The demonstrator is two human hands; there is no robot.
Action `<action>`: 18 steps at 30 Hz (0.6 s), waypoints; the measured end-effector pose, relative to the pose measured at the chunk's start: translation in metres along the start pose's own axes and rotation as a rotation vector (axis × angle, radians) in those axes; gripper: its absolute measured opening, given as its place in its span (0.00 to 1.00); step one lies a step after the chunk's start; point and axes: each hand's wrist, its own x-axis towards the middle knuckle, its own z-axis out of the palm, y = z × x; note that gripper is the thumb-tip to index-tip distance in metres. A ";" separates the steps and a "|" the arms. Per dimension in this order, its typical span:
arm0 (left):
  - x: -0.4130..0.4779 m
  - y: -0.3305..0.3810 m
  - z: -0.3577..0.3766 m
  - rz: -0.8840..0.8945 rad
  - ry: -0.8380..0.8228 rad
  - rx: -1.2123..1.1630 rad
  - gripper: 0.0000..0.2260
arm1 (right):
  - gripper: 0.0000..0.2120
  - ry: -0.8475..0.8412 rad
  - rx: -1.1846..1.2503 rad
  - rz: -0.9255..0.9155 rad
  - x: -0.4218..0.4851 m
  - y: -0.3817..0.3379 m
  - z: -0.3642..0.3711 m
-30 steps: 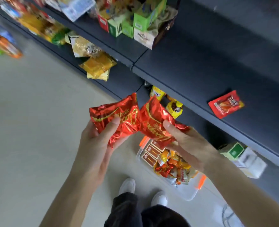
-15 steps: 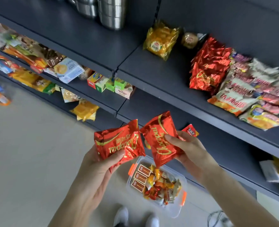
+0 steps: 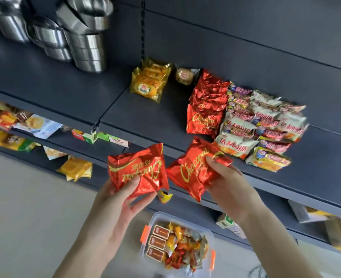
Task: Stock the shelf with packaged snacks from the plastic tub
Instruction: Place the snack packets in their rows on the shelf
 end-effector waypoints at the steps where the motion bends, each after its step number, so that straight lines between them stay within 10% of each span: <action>1: 0.000 0.001 0.007 0.028 -0.029 -0.003 0.15 | 0.21 0.023 0.039 0.001 0.002 -0.003 -0.002; 18: 0.025 0.030 0.045 0.027 -0.033 0.193 0.17 | 0.14 0.322 -0.022 -0.195 0.025 -0.051 -0.009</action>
